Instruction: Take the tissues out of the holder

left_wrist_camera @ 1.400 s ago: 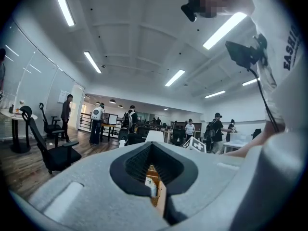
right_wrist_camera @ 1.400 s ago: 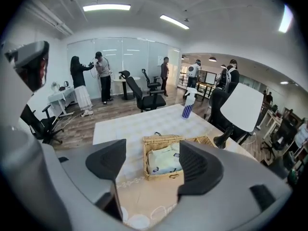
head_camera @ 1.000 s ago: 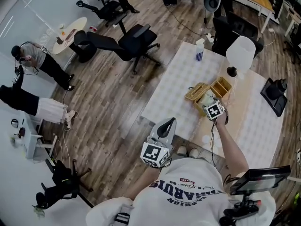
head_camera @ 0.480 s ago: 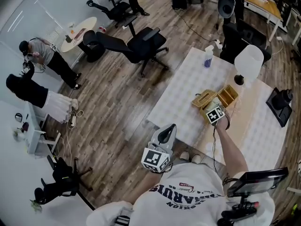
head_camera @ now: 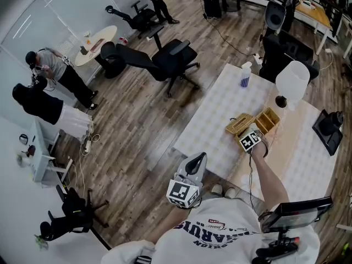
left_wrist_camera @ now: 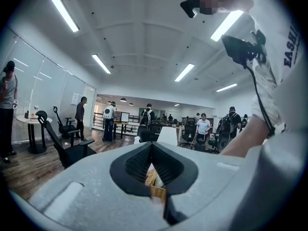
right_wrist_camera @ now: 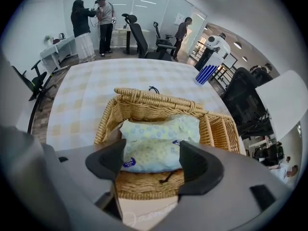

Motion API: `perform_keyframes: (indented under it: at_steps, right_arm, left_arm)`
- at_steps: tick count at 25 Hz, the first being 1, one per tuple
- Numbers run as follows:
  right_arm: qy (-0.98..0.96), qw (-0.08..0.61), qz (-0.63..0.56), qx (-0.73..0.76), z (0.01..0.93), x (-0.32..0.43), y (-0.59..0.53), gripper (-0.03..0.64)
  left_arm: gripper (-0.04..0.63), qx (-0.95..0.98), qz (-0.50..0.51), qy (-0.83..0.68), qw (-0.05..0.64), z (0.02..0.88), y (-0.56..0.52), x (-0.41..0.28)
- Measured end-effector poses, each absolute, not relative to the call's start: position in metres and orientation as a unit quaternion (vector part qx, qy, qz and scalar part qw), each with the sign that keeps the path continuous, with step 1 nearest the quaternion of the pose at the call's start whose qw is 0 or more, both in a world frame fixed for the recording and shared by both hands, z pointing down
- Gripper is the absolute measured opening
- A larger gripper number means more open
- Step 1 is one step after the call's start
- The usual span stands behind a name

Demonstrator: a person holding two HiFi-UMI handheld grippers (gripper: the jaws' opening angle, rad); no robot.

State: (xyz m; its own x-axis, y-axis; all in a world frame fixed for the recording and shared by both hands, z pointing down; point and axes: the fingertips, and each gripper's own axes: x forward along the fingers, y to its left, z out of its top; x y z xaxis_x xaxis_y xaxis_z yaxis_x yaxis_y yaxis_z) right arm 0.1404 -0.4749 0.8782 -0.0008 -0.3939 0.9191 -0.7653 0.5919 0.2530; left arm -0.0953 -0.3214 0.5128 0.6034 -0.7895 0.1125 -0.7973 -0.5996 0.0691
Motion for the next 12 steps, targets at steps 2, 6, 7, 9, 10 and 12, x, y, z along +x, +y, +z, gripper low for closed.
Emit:
perform_keyframes:
  at_steps: [2,6,7,9,10,12]
  right_arm:
    - [-0.689,0.568,0.165,0.42,0.879,0.14,-0.475,0.347]
    - [-0.687,0.569,0.173,0.417,0.886,0.143,-0.475,0.347]
    - [-0.687,0.569,0.174,0.417,0.888,0.143,-0.476,0.347]
    - [-0.686,0.58,0.165,0.407,0.89,0.142,-0.477,0.326]
    - [-0.685,0.595,0.151,0.394,0.889,0.141,-0.476,0.244]
    - [-0.686,0.624,0.123,0.355,0.888,0.139,-0.471,0.003]
  left_arm:
    - [0.003,0.893,0.035,-0.446,0.056,0.512,-0.321,-0.096]
    - [0.003,0.889,0.041,-0.451,0.059,0.514,-0.322,-0.095]
    - [0.003,0.889,0.042,-0.453,0.059,0.515,-0.323,-0.095]
    - [0.003,0.888,0.044,-0.454,0.059,0.516,-0.325,-0.095]
    - [0.003,0.887,0.045,-0.455,0.06,0.516,-0.325,-0.095]
    - [0.003,0.887,0.045,-0.456,0.061,0.516,-0.326,-0.094]
